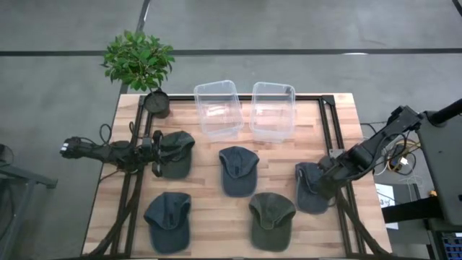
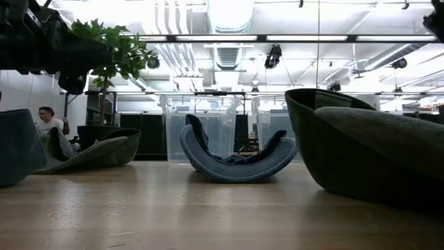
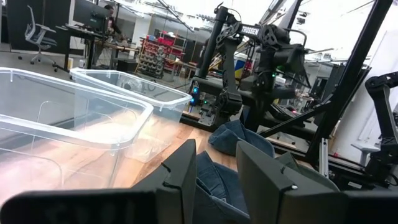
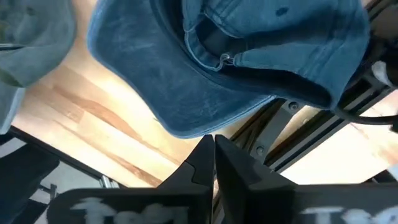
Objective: Pick & Place hat
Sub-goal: Put the top right blue cap into the left transparent bin
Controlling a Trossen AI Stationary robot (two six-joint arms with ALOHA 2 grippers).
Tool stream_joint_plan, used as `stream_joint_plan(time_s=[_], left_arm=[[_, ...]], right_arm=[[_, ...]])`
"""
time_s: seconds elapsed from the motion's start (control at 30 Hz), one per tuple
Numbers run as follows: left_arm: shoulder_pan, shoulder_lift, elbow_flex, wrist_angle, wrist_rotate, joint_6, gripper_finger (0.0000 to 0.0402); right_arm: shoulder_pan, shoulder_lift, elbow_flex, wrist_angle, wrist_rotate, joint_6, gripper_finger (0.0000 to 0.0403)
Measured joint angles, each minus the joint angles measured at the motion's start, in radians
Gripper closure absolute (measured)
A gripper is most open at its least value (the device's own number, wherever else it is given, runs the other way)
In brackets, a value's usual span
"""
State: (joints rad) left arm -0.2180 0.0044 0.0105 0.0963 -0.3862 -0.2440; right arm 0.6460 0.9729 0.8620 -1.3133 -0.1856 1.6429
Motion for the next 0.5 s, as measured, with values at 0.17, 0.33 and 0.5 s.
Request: stream_joint_plan(time_s=[0.17, 0.33, 0.5], left_arm=[[0.0, 0.0, 0.0, 0.0, 0.0, 0.0, 0.0294], [0.0, 0.0, 0.0, 0.0, 0.0, 0.0, 0.0294], [0.0, 0.0, 0.0, 0.0, 0.0, 0.0, 0.0294]], right_arm=[[0.004, -0.004, -0.047, 0.013, -0.064, 0.072, 0.0346], [0.005, -0.002, -0.089, 0.012, -0.11, 0.157, 0.0283], [0.005, -0.003, -0.129, 0.017, -0.103, 0.235, 0.0229]])
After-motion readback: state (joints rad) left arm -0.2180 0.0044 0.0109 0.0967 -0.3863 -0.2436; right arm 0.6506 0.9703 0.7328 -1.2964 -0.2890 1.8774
